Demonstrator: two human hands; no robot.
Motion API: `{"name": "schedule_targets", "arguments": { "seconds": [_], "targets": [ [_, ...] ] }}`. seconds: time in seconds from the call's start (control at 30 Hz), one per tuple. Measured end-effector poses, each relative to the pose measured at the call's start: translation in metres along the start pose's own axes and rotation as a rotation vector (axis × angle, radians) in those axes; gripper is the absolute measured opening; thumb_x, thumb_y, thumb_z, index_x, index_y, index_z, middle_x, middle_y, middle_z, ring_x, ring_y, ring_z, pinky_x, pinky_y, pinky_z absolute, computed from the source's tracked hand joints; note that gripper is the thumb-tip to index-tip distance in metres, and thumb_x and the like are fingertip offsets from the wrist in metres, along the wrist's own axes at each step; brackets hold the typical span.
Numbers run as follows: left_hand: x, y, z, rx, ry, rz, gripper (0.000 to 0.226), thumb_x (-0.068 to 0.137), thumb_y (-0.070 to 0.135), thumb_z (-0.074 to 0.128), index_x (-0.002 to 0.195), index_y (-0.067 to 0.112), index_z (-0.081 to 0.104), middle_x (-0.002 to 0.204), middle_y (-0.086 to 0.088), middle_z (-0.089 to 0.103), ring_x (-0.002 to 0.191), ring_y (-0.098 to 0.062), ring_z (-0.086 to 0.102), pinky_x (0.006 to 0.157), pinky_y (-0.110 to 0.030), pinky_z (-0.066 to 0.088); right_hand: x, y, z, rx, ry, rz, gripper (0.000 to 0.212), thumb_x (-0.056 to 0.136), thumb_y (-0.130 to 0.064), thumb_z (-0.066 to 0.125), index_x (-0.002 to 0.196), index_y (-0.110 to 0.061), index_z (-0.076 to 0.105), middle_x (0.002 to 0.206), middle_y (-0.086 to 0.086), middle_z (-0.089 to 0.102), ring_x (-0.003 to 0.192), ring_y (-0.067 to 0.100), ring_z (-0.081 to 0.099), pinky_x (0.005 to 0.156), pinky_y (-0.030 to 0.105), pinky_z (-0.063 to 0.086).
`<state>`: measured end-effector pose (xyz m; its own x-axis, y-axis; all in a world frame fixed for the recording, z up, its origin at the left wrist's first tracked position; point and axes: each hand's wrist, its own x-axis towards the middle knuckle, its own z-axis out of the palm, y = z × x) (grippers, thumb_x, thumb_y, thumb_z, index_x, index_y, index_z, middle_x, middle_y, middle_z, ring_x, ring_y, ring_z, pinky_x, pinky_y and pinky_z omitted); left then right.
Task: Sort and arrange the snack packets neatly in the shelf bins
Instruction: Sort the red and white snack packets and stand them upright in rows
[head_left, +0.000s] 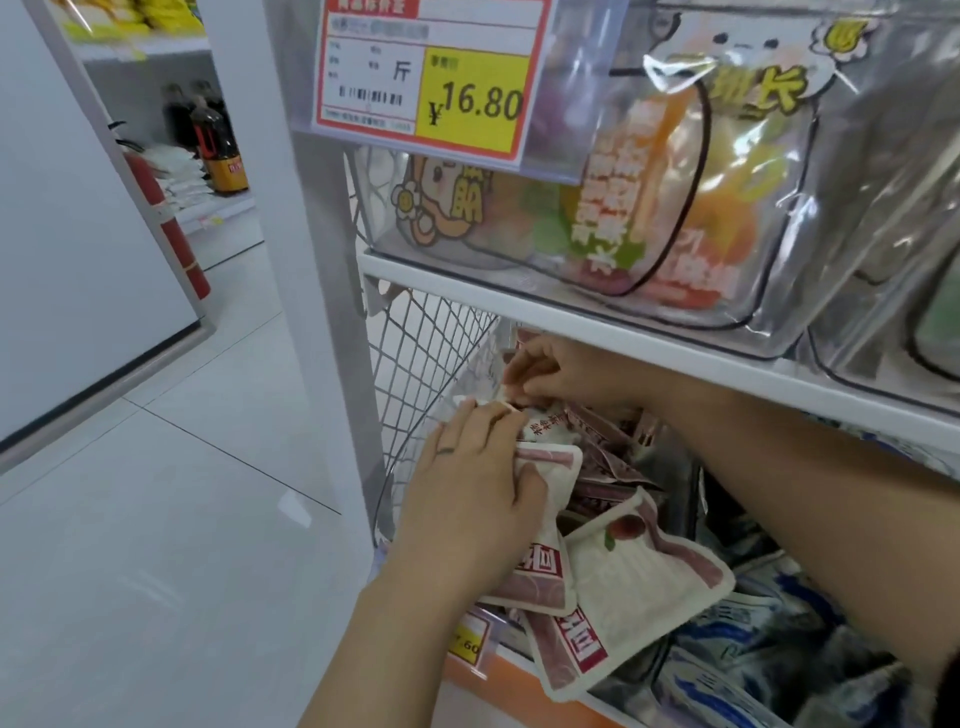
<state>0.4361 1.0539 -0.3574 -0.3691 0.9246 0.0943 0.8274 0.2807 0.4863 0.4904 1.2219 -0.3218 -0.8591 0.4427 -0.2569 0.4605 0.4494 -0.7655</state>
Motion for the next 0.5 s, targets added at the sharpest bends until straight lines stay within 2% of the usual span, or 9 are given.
{"name": "schedule_targets", "arguments": {
  "seconds": [0.07, 0.13, 0.17, 0.23, 0.3, 0.33, 0.43, 0.5],
  "targets": [
    [-0.002, -0.002, -0.001, -0.001, 0.025, -0.006, 0.059, 0.084, 0.045, 0.018, 0.14, 0.031, 0.03, 0.141, 0.015, 0.027, 0.138, -0.01, 0.017, 0.115, -0.033, 0.019, 0.013, 0.006, 0.0, -0.212, 0.01, -0.035, 0.029, 0.088, 0.007, 0.052, 0.116, 0.005, 0.056, 0.118, 0.019, 0.06, 0.097, 0.019, 0.06, 0.067, 0.001, 0.043],
    [-0.003, -0.005, 0.0, 0.005, 0.027, -0.006, 0.061, 0.083, 0.047, 0.017, 0.14, 0.032, 0.03, 0.143, 0.016, 0.025, 0.138, -0.006, 0.013, 0.115, -0.027, 0.015, 0.025, 0.014, 0.004, -0.462, -0.071, -0.027, 0.036, 0.085, 0.003, 0.057, 0.121, 0.001, 0.056, 0.119, 0.013, 0.061, 0.105, 0.021, 0.058, 0.063, 0.0, 0.039],
    [-0.003, -0.005, -0.001, 0.002, 0.025, -0.001, 0.061, 0.083, 0.047, 0.016, 0.14, 0.032, 0.029, 0.144, 0.016, 0.025, 0.138, -0.004, 0.011, 0.114, -0.024, 0.013, 0.03, 0.019, 0.006, -0.572, -0.11, -0.008, 0.04, 0.083, 0.001, 0.06, 0.123, -0.003, 0.056, 0.12, 0.01, 0.06, 0.103, 0.02, 0.058, 0.064, 0.003, 0.039],
    [-0.003, -0.006, -0.001, -0.001, 0.028, 0.009, 0.065, 0.081, 0.051, 0.011, 0.14, 0.033, 0.03, 0.144, 0.017, 0.024, 0.137, -0.003, 0.009, 0.112, -0.023, 0.012, 0.038, 0.027, 0.007, -0.708, -0.188, 0.049, 0.05, 0.08, -0.003, 0.063, 0.128, -0.009, 0.054, 0.125, 0.005, 0.057, 0.107, 0.018, 0.054, 0.081, 0.015, 0.043],
    [-0.003, -0.007, -0.002, 0.01, 0.036, 0.022, 0.075, 0.073, 0.056, 0.002, 0.14, 0.034, 0.028, 0.144, 0.017, 0.022, 0.135, -0.001, 0.007, 0.111, -0.022, 0.013, 0.042, 0.031, 0.007, -0.768, -0.258, 0.085, 0.057, 0.078, -0.006, 0.067, 0.132, -0.012, 0.051, 0.128, 0.004, 0.055, 0.114, 0.019, 0.052, 0.096, 0.027, 0.044],
    [-0.003, -0.007, -0.001, 0.015, 0.037, 0.024, 0.078, 0.071, 0.057, 0.0, 0.14, 0.035, 0.028, 0.144, 0.018, 0.022, 0.135, 0.0, 0.007, 0.11, -0.021, 0.013, 0.043, 0.032, 0.006, -0.775, -0.275, 0.095, 0.058, 0.077, -0.007, 0.068, 0.132, -0.013, 0.051, 0.128, 0.004, 0.055, 0.114, 0.019, 0.053, 0.096, 0.03, 0.045],
    [-0.003, -0.008, -0.001, 0.007, 0.046, 0.035, 0.077, 0.071, 0.057, 0.001, 0.139, 0.036, 0.028, 0.143, 0.019, 0.023, 0.134, -0.001, 0.01, 0.109, -0.021, 0.015, 0.045, 0.034, 0.006, -0.765, -0.252, 0.101, 0.054, 0.076, -0.011, 0.071, 0.127, -0.016, 0.055, 0.121, 0.002, 0.058, 0.102, 0.016, 0.056, 0.083, 0.025, 0.046],
    [-0.004, -0.008, -0.001, -0.001, 0.06, 0.038, 0.075, 0.072, 0.056, 0.003, 0.138, 0.036, 0.03, 0.141, 0.02, 0.024, 0.13, 0.001, 0.016, 0.105, -0.019, 0.019, 0.045, 0.037, 0.006, -0.754, -0.244, 0.09, 0.04, 0.076, -0.014, 0.073, 0.115, -0.013, 0.063, 0.109, 0.003, 0.064, 0.087, 0.013, 0.056, 0.069, 0.021, 0.044]
  ]
}}
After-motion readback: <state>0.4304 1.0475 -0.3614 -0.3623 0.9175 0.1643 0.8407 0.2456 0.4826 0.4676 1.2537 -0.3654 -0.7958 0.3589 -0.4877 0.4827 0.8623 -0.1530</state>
